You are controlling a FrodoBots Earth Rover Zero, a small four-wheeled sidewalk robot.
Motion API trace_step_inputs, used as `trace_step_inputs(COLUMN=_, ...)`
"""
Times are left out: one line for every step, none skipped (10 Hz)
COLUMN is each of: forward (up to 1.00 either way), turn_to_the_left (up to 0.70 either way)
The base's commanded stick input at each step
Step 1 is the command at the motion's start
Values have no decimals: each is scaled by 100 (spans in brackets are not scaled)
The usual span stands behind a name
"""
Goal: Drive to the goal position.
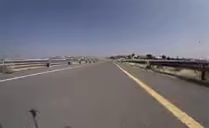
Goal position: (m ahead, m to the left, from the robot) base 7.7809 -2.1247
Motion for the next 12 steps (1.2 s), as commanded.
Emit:
trace_step_inputs(forward=100, turn_to_the_left=0)
trace_step_inputs(forward=100, turn_to_the_left=0)
trace_step_inputs(forward=100, turn_to_the_left=0)
trace_step_inputs(forward=100, turn_to_the_left=0)
trace_step_inputs(forward=100, turn_to_the_left=0)
trace_step_inputs(forward=100, turn_to_the_left=0)
trace_step_inputs(forward=100, turn_to_the_left=0)
trace_step_inputs(forward=100, turn_to_the_left=0)
trace_step_inputs(forward=100, turn_to_the_left=0)
trace_step_inputs(forward=100, turn_to_the_left=0)
trace_step_inputs(forward=100, turn_to_the_left=0)
trace_step_inputs(forward=100, turn_to_the_left=0)
